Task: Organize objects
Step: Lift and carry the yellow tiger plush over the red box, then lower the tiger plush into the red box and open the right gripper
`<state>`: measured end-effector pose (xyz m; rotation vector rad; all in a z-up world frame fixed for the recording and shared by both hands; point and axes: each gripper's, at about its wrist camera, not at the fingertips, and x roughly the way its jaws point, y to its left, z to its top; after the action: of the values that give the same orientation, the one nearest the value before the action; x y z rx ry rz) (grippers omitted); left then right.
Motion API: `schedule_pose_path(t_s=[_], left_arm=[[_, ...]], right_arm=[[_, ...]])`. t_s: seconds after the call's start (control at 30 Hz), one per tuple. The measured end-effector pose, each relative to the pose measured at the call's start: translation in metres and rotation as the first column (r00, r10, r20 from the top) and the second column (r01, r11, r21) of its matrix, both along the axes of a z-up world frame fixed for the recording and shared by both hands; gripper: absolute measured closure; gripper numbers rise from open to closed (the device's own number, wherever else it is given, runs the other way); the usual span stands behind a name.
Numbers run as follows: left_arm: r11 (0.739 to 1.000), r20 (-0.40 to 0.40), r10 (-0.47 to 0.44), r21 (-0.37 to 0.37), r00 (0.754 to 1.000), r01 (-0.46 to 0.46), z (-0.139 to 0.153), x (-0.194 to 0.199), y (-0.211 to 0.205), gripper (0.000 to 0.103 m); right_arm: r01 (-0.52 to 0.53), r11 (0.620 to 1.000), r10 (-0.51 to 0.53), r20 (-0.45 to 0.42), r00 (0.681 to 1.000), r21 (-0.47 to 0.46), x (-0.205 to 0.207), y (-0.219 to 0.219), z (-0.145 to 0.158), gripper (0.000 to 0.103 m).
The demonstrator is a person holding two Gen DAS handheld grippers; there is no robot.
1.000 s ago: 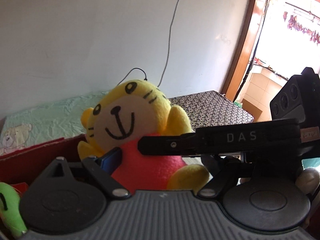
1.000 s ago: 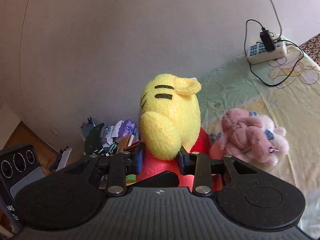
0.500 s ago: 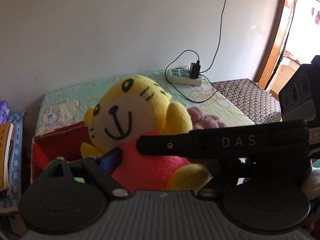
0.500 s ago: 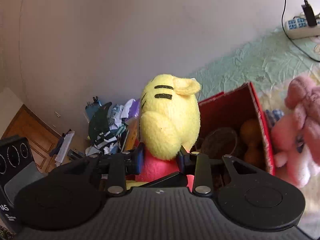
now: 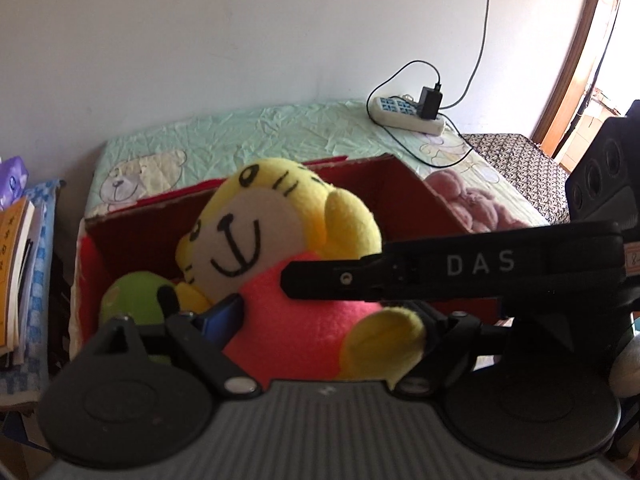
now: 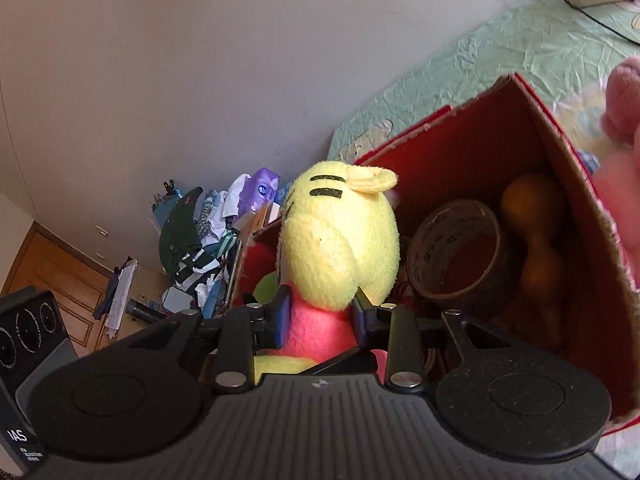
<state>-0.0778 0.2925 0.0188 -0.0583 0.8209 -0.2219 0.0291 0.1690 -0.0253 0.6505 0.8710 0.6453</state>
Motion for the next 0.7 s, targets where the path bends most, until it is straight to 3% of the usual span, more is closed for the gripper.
schedule_pose_path(t_s=[0.2, 0.53, 0.7], left_arm=[[1.0, -0.047, 0.01, -0.009, 0.999, -0.01, -0.02, 0.004, 0.01, 0.015], [1.0, -0.045, -0.007, -0.008, 0.999, 0.007, -0.024, 0.009, 0.008, 0.015], [0.999, -0.015, -0.038, -0.038, 0.999, 0.037, -0.009, 0.006, 0.001, 0.015]], right_arm=[[-0.002, 0.999, 0.0, -0.042, 0.999, -0.049, 0.005, 0.01, -0.012, 0.07], [0.002, 0.998, -0.004, -0.04, 0.999, -0.064, 0.008, 0.007, -0.014, 0.071], [0.024, 0.996, -0.019, 0.05, 0.999, -0.087, -0.005, -0.002, 0.006, 0.073]])
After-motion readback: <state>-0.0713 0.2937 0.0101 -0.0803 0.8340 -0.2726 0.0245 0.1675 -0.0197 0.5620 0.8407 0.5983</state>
